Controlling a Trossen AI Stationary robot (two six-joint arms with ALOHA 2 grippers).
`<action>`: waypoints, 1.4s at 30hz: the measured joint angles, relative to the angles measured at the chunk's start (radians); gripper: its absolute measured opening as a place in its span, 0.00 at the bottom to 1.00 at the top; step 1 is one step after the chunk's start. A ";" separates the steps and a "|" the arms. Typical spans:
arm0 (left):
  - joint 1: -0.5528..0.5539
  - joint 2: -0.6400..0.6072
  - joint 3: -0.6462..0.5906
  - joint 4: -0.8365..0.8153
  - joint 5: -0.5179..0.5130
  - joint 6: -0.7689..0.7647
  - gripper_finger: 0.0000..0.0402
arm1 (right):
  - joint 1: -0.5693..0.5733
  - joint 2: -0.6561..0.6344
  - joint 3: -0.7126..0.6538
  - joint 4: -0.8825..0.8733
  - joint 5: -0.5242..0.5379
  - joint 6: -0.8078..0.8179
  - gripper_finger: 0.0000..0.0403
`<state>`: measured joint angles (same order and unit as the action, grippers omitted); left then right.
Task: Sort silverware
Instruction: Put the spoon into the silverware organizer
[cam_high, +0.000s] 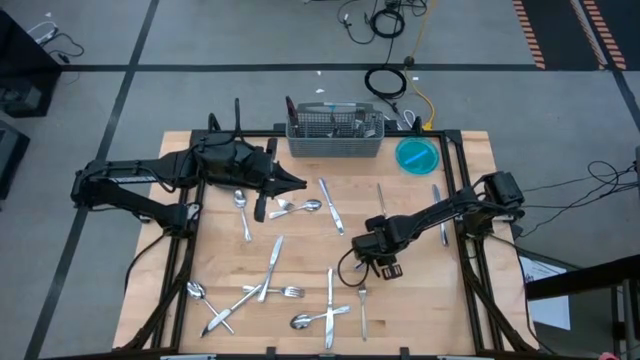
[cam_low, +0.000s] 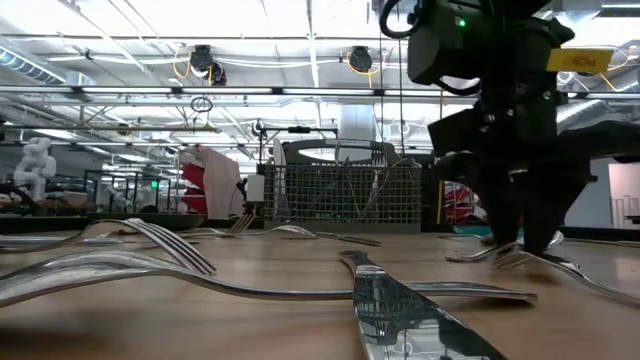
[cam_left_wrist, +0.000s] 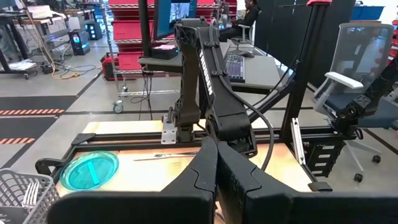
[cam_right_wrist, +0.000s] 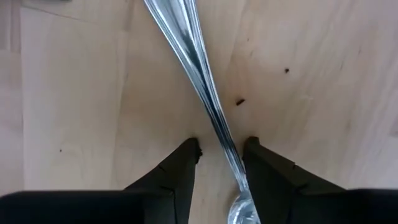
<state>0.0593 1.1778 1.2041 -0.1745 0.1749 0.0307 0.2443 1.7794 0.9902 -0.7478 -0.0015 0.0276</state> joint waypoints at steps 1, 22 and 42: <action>0.000 0.000 0.000 0.000 0.000 0.000 0.03 | 0.000 0.000 -0.008 0.003 0.001 0.011 0.30; 0.000 0.000 0.000 0.007 -0.001 0.002 0.03 | -0.009 0.012 0.224 -0.310 0.215 0.217 0.00; 0.000 -0.234 0.002 0.054 -0.001 0.002 0.03 | -0.441 0.034 0.885 -0.635 0.614 -0.056 0.00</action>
<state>0.0593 0.9438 1.2057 -0.1207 0.1738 0.0322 -0.1964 1.8129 1.8749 -1.3829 0.6125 -0.0284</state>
